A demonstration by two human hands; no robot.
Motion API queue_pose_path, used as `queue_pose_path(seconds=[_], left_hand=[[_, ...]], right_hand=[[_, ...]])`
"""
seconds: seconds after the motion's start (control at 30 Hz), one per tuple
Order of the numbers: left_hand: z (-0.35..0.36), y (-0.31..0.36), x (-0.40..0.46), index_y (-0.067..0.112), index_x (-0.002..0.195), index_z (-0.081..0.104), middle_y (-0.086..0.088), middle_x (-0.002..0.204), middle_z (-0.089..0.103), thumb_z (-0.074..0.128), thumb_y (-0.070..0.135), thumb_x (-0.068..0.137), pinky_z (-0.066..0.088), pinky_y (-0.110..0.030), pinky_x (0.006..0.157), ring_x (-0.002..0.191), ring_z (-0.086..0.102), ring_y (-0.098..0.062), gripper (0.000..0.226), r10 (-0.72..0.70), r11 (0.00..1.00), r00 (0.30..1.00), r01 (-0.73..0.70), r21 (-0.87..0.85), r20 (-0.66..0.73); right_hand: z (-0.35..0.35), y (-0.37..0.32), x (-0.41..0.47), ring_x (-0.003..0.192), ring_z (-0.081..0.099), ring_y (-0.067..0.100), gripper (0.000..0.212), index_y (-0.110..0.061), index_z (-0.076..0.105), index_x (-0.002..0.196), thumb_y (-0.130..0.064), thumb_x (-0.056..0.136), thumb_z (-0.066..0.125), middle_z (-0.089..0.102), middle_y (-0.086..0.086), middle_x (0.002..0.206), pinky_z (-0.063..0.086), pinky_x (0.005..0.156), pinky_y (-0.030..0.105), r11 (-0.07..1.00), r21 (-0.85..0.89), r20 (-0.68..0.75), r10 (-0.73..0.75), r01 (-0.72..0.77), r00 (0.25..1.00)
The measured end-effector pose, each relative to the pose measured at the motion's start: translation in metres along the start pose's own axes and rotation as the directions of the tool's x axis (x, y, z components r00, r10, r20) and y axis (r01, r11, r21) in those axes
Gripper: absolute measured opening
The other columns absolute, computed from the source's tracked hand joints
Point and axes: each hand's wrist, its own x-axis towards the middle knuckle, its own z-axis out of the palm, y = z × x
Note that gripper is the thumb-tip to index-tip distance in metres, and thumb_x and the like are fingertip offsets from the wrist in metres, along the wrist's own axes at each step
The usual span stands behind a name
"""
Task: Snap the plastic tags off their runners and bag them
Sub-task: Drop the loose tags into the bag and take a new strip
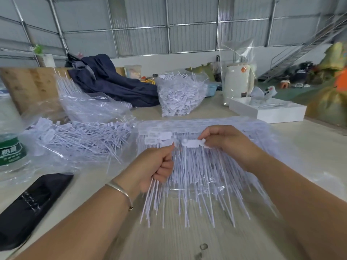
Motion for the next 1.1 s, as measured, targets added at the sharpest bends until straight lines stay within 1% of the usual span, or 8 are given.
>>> queue_pose_path(seconds=[0.13, 0.23, 0.33, 0.43, 0.53, 0.67, 0.83, 1.1], left_hand=[[0.003, 0.001, 0.000, 0.019, 0.072, 0.046, 0.006, 0.052, 0.028, 0.053, 0.043, 0.097, 0.014, -0.014, 0.034, 0.036, 0.020, -0.006, 0.035, 0.010, 1.000, 1.000, -0.009, 0.021, -0.014], [0.004, 0.003, -0.001, 0.022, 0.076, 0.045, 0.007, 0.053, 0.025, 0.060, 0.054, 0.087, 0.015, -0.016, 0.034, 0.037, 0.020, -0.007, 0.037, 0.052, 0.999, 0.999, -0.052, 0.009, 0.012], [0.001, 0.004, -0.002, 0.025, 0.068, 0.044, 0.007, 0.054, 0.024, 0.068, 0.062, 0.072, 0.017, -0.018, 0.036, 0.040, 0.019, -0.008, 0.044, 0.105, 0.993, 0.994, -0.107, 0.045, 0.034], [-0.001, 0.002, -0.001, 0.026, 0.051, 0.056, 0.007, 0.053, 0.026, 0.078, 0.045, 0.073, 0.017, -0.019, 0.037, 0.040, 0.020, -0.008, 0.037, 0.126, 0.986, 0.992, -0.128, 0.112, 0.019], [-0.003, -0.001, 0.002, 0.022, 0.070, 0.052, 0.007, 0.053, 0.027, 0.078, 0.023, 0.080, 0.018, -0.018, 0.036, 0.040, 0.020, -0.008, 0.028, 0.121, 0.989, 0.992, -0.118, 0.086, -0.034], [-0.005, 0.002, 0.000, 0.018, 0.075, 0.055, 0.008, 0.052, 0.025, 0.074, 0.019, 0.082, 0.016, -0.016, 0.034, 0.040, 0.018, -0.006, 0.020, 0.129, 0.991, 0.991, -0.129, -0.022, 0.024], [-0.002, 0.007, -0.009, 0.024, 0.056, 0.063, 0.012, 0.045, 0.024, 0.070, 0.024, 0.076, 0.014, -0.014, 0.035, 0.035, 0.019, -0.002, 0.022, 0.179, 0.968, 0.953, -0.125, -0.219, 0.244], [0.015, 0.003, -0.010, 0.022, 0.061, 0.054, 0.011, 0.043, 0.028, 0.075, 0.031, 0.067, 0.017, -0.012, 0.031, 0.031, 0.024, 0.000, 0.023, 0.189, 0.938, 0.891, -0.039, -0.345, 0.412]], right_hand=[[0.006, 0.001, -0.002, 0.074, 0.057, 0.010, 0.013, -0.015, 0.077, 0.090, -0.005, 0.085, 0.069, 0.066, 0.015, 0.081, 0.043, 0.070, 0.016, 0.998, 0.033, 0.102, -0.059, 0.056, 0.993], [0.009, 0.001, -0.002, 0.062, 0.049, 0.006, 0.014, -0.020, 0.078, 0.086, -0.007, 0.084, 0.071, 0.059, 0.006, 0.071, 0.038, 0.059, 0.012, 0.997, 0.019, 0.108, -0.082, 0.080, 0.991], [0.011, 0.001, 0.001, 0.065, 0.052, 0.010, 0.013, -0.018, 0.076, 0.085, -0.006, 0.085, 0.071, 0.061, 0.002, 0.071, 0.041, 0.065, 0.021, 0.987, -0.066, 0.041, -0.145, 0.147, 0.989], [0.010, 0.002, 0.002, 0.072, 0.051, 0.021, 0.013, -0.014, 0.076, 0.088, -0.002, 0.083, 0.071, 0.062, 0.008, 0.075, 0.040, 0.072, 0.033, 0.984, -0.034, -0.005, -0.175, 0.175, 0.984], [0.007, 0.003, 0.001, 0.072, 0.050, 0.022, 0.019, -0.021, 0.076, 0.092, -0.004, 0.083, 0.073, 0.062, 0.006, 0.077, 0.041, 0.072, 0.034, 0.989, 0.001, -0.004, -0.146, 0.146, 0.989], [0.006, 0.006, 0.000, 0.066, 0.053, 0.014, 0.013, -0.023, 0.075, 0.092, -0.014, 0.083, 0.074, 0.061, 0.005, 0.074, 0.043, 0.066, 0.027, 0.996, -0.016, 0.008, -0.091, 0.092, 0.996], [0.005, -0.007, -0.002, 0.055, 0.046, 0.010, 0.011, -0.016, 0.069, 0.080, -0.019, 0.071, 0.074, 0.057, 0.007, 0.069, 0.039, 0.051, 0.017, 0.963, 0.258, 0.088, -0.105, 0.079, 0.991], [0.019, -0.013, -0.005, 0.072, 0.047, 0.018, 0.008, -0.014, 0.067, 0.085, -0.014, 0.076, 0.067, 0.063, 0.003, 0.077, 0.038, 0.071, 0.031, 0.861, 0.508, 0.301, -0.155, -0.021, 0.941]])
